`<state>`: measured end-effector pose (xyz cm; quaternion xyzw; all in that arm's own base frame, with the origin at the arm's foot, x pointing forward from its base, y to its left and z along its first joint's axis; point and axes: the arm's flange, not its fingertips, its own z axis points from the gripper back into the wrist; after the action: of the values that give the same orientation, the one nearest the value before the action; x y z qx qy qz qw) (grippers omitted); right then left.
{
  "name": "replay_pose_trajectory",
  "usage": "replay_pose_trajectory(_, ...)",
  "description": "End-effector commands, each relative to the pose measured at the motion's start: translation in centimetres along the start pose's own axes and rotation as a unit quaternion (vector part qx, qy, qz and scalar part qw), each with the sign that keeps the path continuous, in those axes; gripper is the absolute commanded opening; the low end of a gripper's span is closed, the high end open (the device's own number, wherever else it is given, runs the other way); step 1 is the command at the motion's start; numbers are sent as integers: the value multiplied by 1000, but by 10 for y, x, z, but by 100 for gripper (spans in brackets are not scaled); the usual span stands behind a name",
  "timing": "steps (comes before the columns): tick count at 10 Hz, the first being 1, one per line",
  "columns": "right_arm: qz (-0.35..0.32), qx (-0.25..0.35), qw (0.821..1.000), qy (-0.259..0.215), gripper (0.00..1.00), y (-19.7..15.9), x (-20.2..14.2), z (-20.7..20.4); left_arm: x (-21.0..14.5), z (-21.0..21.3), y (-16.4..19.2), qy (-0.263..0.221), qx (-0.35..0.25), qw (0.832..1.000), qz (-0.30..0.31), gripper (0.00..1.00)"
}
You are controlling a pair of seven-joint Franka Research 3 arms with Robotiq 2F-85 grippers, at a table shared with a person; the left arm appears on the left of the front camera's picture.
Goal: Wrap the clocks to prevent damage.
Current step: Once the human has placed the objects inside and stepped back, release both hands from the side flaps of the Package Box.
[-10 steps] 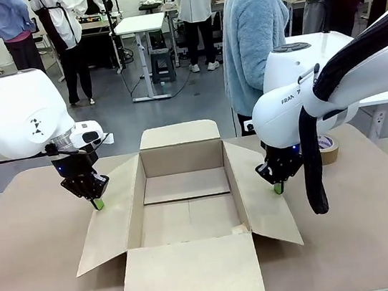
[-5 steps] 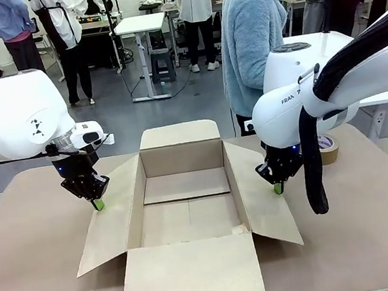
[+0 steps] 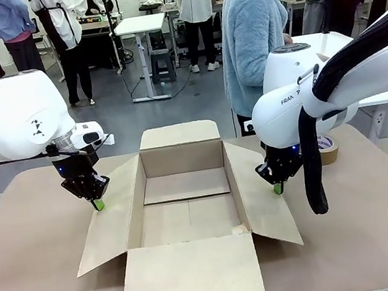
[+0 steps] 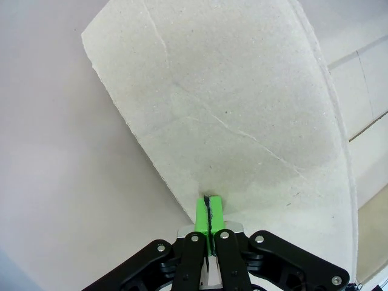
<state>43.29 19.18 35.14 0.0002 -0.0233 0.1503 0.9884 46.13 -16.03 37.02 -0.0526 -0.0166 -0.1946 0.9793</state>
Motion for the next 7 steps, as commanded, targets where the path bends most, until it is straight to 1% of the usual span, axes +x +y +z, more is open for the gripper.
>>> replay_pose_trajectory(1,-8,-1,1000,0,1,0,-1,0,-1,-1,1,1,5,1000,-1,0)
replay_pose_trajectory(7,-8,-1,1000,0,1,0,-1,0,-1,-1,1,1,5,1000,-1,0)
